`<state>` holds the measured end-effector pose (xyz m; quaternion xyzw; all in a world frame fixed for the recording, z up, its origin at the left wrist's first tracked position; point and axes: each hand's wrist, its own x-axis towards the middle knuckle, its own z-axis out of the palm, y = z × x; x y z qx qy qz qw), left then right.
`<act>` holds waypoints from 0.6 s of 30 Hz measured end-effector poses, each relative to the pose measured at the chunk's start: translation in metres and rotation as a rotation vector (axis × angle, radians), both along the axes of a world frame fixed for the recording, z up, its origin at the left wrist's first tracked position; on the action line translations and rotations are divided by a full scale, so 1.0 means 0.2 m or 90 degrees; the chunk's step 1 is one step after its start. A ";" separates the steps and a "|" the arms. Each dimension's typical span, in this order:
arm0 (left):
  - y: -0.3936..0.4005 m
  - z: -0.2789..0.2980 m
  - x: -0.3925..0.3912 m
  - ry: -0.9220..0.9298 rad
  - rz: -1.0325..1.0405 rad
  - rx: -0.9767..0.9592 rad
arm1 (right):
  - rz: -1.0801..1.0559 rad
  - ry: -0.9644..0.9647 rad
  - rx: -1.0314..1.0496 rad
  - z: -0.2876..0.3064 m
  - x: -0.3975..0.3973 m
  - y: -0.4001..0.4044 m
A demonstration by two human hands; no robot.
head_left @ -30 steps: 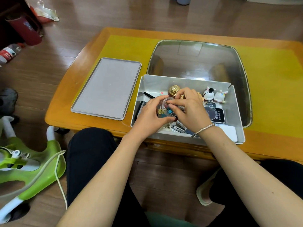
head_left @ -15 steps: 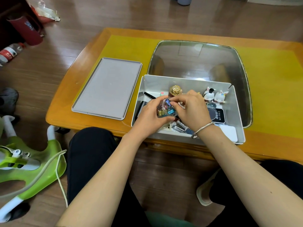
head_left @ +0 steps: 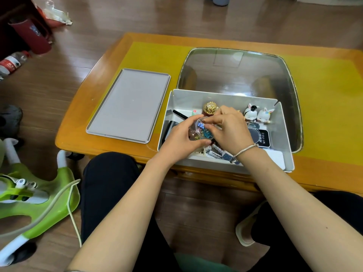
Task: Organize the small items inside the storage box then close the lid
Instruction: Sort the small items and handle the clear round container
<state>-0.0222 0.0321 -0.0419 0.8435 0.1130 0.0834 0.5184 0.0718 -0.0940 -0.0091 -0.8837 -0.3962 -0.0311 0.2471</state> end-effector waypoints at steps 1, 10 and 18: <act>0.01 0.00 0.00 0.001 0.000 -0.006 | 0.021 -0.001 -0.036 0.00 0.01 0.00; 0.00 -0.01 0.01 0.043 -0.009 -0.089 | -0.013 0.063 0.149 0.05 0.07 -0.14; -0.01 0.00 0.01 0.001 0.077 -0.075 | -0.173 0.170 -0.054 -0.07 0.21 -0.31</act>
